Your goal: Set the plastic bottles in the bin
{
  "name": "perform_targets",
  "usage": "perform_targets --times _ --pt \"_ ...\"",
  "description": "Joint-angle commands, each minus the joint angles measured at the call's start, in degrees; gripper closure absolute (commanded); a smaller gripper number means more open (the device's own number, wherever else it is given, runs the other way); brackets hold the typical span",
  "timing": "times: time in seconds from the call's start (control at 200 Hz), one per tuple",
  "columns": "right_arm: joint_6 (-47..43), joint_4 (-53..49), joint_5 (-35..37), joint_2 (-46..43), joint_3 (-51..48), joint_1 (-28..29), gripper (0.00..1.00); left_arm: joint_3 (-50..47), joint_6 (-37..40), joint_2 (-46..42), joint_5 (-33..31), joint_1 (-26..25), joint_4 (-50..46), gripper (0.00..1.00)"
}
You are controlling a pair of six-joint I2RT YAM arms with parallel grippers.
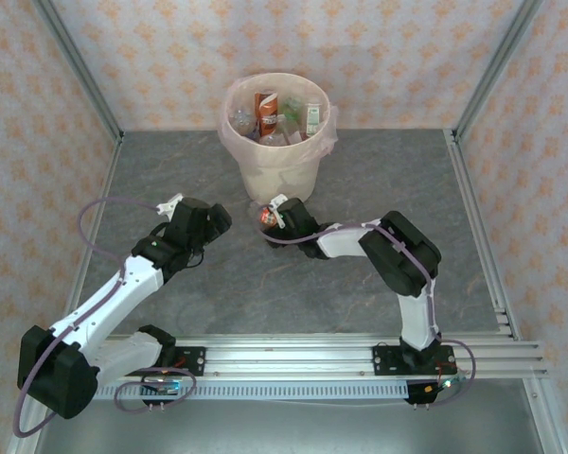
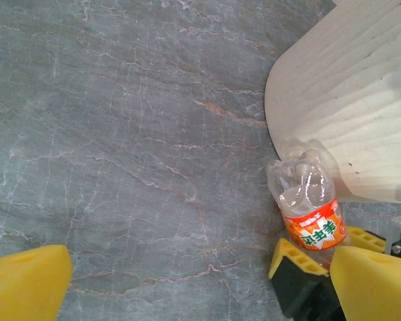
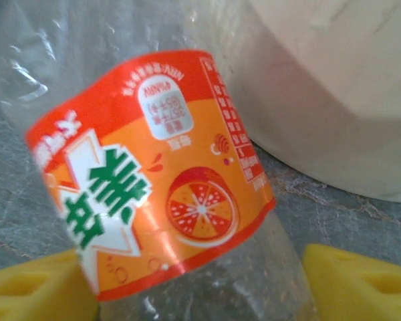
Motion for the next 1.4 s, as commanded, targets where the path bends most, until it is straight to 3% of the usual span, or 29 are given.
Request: perform_targets --times 0.0,0.15,0.345,0.52,0.64,0.801,1.026,1.166,1.396 --pt "2.6 3.2 4.3 -0.9 -0.2 0.2 0.37 -0.7 0.2 -0.1 -1.5 0.8 -0.5 0.00" --pt "1.3 3.8 1.5 -9.5 -5.7 0.3 0.54 -0.2 0.8 -1.0 -2.5 1.0 -1.8 0.00" --pt "0.5 -4.8 -9.3 -25.8 -6.4 0.3 0.56 0.0 0.7 -6.3 -11.3 1.6 -6.1 0.00" --pt "1.7 -14.8 -8.6 -32.7 5.9 -0.1 0.55 -1.8 0.8 -12.0 -15.1 3.1 -7.5 0.00" --pt "7.9 -17.8 -2.6 -29.0 17.4 -2.7 0.54 -3.0 0.4 -13.6 -14.4 3.2 -7.4 0.00" --pt "14.7 -29.7 14.0 -15.9 37.9 -4.4 0.51 -3.7 -0.2 -14.0 -13.0 3.3 -7.7 0.00" --pt "20.3 -44.1 19.5 0.2 62.7 -5.4 0.41 -4.4 -0.2 -14.9 -11.2 3.3 -7.9 0.00" --pt "21.5 -47.1 18.9 3.5 68.7 -5.3 0.25 -4.8 0.2 -15.7 -10.8 3.3 -7.9 0.00" --pt "18.3 -47.2 18.6 -1.1 68.1 -5.2 0.17 -4.1 2.7 -15.1 -11.4 3.3 -7.7 0.00"
